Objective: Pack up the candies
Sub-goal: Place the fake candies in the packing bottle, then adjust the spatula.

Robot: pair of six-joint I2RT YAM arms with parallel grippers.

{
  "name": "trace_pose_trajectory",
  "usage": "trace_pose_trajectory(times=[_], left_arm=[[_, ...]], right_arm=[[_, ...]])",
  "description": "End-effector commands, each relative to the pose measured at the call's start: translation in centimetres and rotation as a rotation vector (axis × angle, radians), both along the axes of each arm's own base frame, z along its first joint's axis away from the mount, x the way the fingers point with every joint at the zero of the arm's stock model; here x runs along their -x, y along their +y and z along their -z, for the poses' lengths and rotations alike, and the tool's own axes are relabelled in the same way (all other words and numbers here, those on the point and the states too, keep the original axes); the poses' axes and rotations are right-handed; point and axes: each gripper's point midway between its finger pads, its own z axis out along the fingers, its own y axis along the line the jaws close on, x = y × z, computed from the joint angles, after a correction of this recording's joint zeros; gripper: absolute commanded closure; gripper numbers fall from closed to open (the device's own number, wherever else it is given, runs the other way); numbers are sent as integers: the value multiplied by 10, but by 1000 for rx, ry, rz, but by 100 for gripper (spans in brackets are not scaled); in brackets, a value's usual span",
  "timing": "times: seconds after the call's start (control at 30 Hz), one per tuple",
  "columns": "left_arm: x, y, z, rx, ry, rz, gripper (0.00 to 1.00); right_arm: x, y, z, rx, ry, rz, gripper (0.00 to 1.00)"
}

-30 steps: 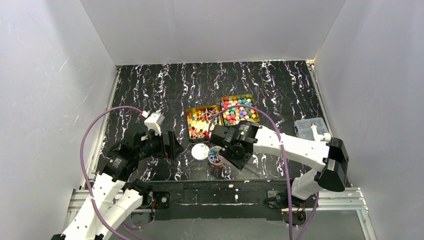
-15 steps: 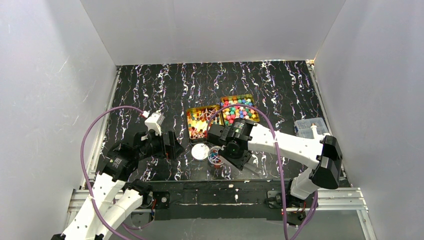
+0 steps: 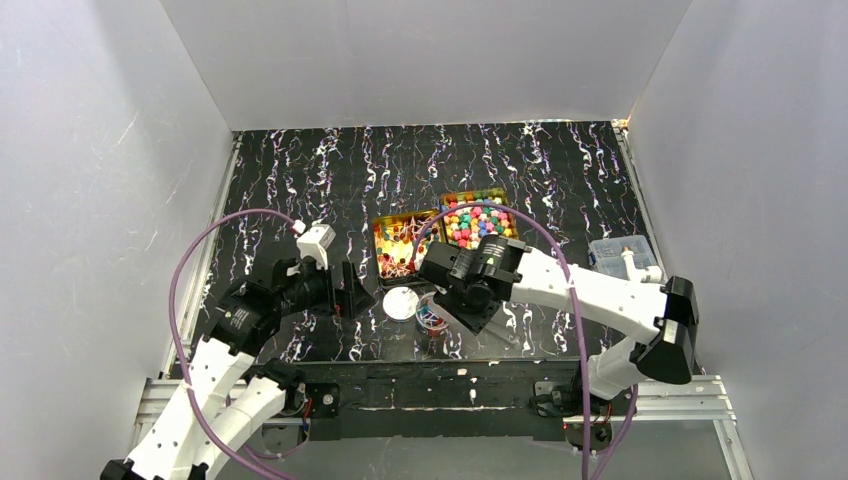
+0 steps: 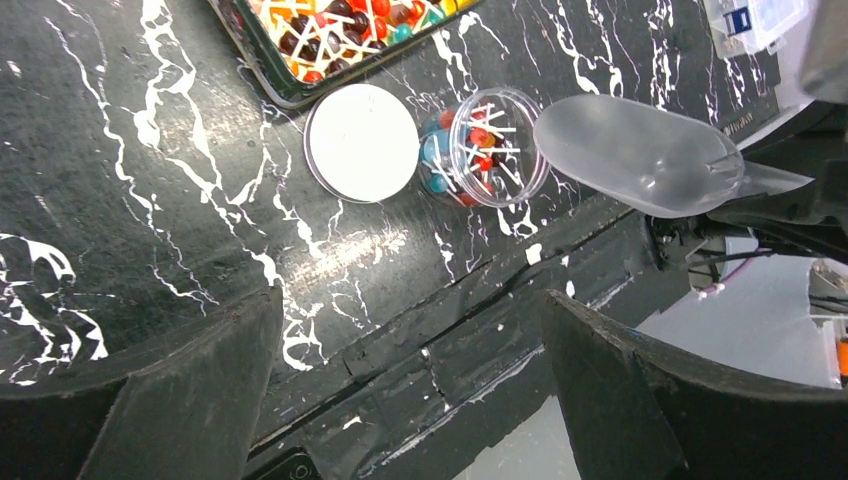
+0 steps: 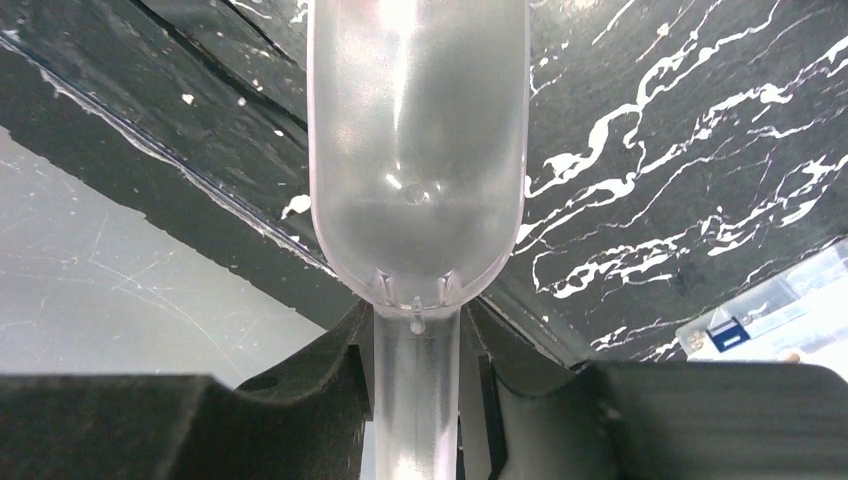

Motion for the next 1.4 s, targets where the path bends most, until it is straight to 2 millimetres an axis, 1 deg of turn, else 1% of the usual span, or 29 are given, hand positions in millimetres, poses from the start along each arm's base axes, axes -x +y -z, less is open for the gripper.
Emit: trace_pose_trajectory(times=[0.0, 0.17, 0.4, 0.47, 0.73, 0.9, 1.03, 1.3, 1.37], left_arm=[[4, -11, -6, 33, 20, 73, 1], [5, -29, -25, 105, 69, 132, 1], [9, -55, -39, 203, 220, 237, 1], [10, -60, -42, 225, 244, 249, 1], [9, -64, -43, 247, 300, 238, 1], [9, -65, -40, 251, 331, 226, 1], [8, -65, -38, 248, 338, 219, 1], [4, -65, -33, 234, 356, 200, 1], [3, -65, -31, 232, 361, 199, 5]], right_arm=[[-7, 10, -15, -105, -62, -56, 99], [-11, 15, -18, -162, -101, -125, 99], [-11, 34, -29, -293, -146, -254, 99], [-11, 39, -32, -319, -160, -285, 99], [-10, 55, -41, -403, -201, -410, 99], [-11, 60, -54, -455, -248, -462, 99], [-10, 62, -67, -503, -280, -497, 99], [-6, 59, -89, -603, -346, -544, 99], [-5, 59, -94, -633, -361, -555, 99]])
